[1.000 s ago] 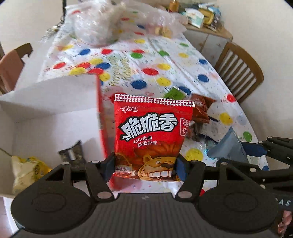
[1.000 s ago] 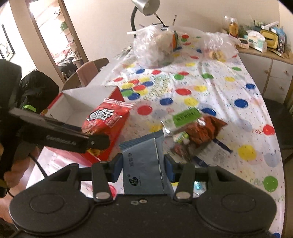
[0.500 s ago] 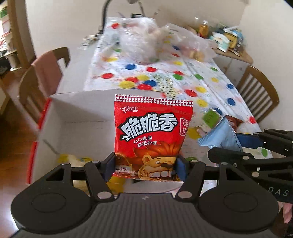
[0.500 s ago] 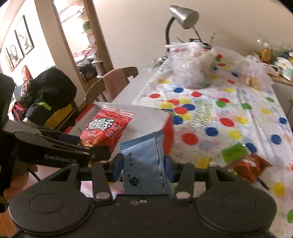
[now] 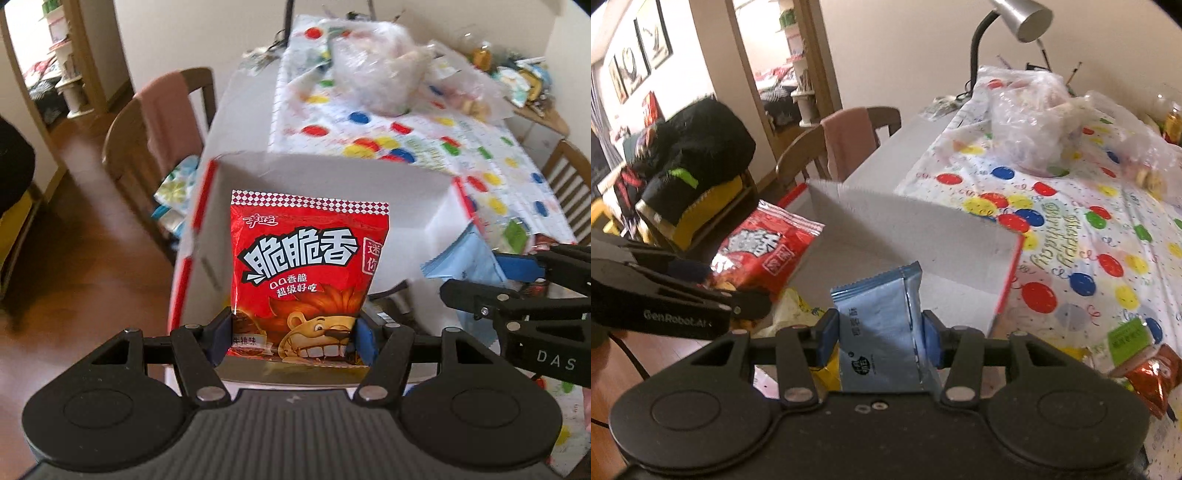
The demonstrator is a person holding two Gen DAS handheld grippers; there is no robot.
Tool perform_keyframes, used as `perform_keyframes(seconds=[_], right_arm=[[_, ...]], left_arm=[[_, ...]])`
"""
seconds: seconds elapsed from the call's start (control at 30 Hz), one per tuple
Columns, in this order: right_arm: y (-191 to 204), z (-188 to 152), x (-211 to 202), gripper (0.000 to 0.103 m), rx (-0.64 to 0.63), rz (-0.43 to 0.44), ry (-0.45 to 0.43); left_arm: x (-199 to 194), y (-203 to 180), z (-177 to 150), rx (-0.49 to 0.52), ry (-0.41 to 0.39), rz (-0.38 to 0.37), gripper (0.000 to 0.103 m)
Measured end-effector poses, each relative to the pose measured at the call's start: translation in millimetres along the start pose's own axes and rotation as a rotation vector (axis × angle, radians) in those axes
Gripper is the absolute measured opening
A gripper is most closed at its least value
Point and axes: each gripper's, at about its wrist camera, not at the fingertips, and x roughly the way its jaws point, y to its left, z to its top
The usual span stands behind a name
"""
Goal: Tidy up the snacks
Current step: 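Carry the red bag and blue packet over the open box with both tools, then open both tools to drop the red bag and blue packet into the box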
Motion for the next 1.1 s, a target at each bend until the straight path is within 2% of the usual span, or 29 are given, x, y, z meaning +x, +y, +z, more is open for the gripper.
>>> perform_keyframes(seconds=[0.2, 0.37, 0.67, 0.93, 1.1], right_arm=[[15.1, -5.9, 27.6, 0.046, -0.038, -0.009, 0.048], [20.8, -12.3, 42.2, 0.046, -0.051, -0.016, 0.076], [19.8, -21.2, 55.2, 0.046, -0.044, -0.026, 0.111], [17.9, -21.8, 49.8, 0.051, -0.031, -0.014, 0.115], [16.2, -22.1, 37.7, 0.060, -0.016, 0.010, 0.100]], left_arm=[[22.1, 15.1, -3.7, 0.001, 0.040, 0.017, 0.065], [39.0, 12.3, -8.6, 0.019, 0.082, 0.020, 0.065], [50.5, 4.7, -15.4, 0.043, 0.105, 0.021, 0.066], [48.8, 2.2, -16.2, 0.055, 0.097, 0.036, 0.067], [43.3, -0.1, -16.3, 0.059, 0.085, 0.033, 0.068]])
